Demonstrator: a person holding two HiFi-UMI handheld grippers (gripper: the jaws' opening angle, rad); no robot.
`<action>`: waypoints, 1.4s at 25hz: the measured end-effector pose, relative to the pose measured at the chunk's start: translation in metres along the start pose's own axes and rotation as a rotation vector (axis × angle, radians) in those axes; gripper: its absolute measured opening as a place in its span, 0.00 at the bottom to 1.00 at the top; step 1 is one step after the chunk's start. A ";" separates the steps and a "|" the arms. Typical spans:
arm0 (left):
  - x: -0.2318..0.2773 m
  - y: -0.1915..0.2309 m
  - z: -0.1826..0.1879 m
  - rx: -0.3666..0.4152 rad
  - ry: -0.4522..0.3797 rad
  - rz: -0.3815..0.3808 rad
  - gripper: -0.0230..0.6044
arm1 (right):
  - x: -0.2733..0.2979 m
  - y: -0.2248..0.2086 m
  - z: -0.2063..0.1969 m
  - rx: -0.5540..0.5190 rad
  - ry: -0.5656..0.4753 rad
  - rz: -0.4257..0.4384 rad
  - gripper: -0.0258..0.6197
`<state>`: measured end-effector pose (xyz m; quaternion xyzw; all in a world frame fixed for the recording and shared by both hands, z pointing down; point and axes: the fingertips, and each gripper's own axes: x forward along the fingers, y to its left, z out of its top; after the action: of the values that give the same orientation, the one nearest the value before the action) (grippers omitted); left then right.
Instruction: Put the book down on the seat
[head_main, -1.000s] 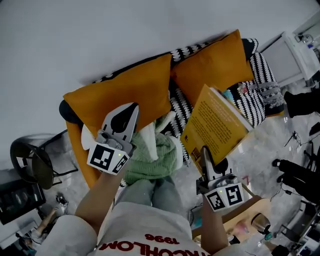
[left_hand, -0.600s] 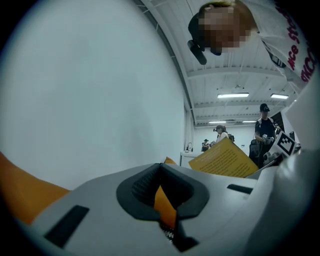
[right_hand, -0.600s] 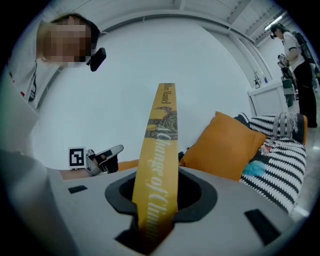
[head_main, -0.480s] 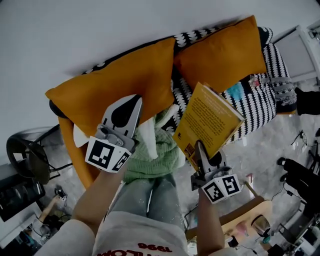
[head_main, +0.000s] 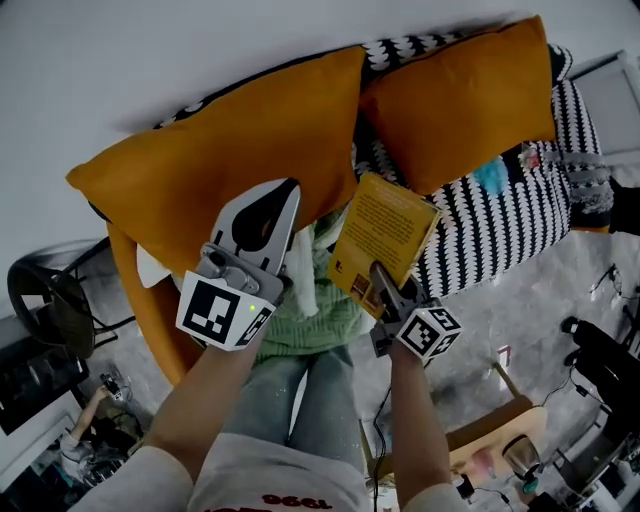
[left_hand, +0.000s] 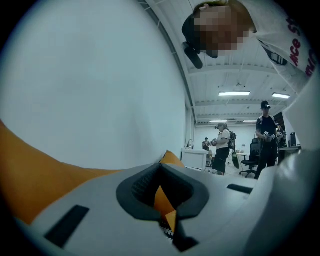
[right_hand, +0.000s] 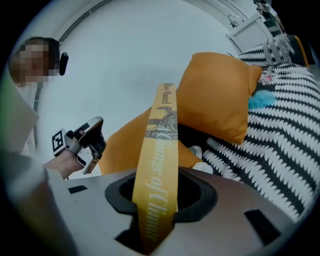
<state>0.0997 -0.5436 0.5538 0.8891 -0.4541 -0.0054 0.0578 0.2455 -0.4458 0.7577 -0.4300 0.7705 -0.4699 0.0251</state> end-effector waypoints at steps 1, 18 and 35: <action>-0.001 0.001 -0.004 -0.002 0.003 0.001 0.06 | 0.005 -0.004 -0.008 0.019 0.007 0.013 0.29; 0.008 -0.013 -0.100 -0.002 0.104 -0.007 0.06 | 0.036 -0.093 -0.089 0.333 0.005 0.174 0.29; 0.010 -0.033 -0.131 -0.039 0.170 -0.052 0.06 | 0.039 -0.159 -0.120 0.302 0.261 -0.318 0.48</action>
<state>0.1400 -0.5197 0.6807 0.8966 -0.4241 0.0596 0.1132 0.2693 -0.4182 0.9571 -0.4732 0.6109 -0.6291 -0.0848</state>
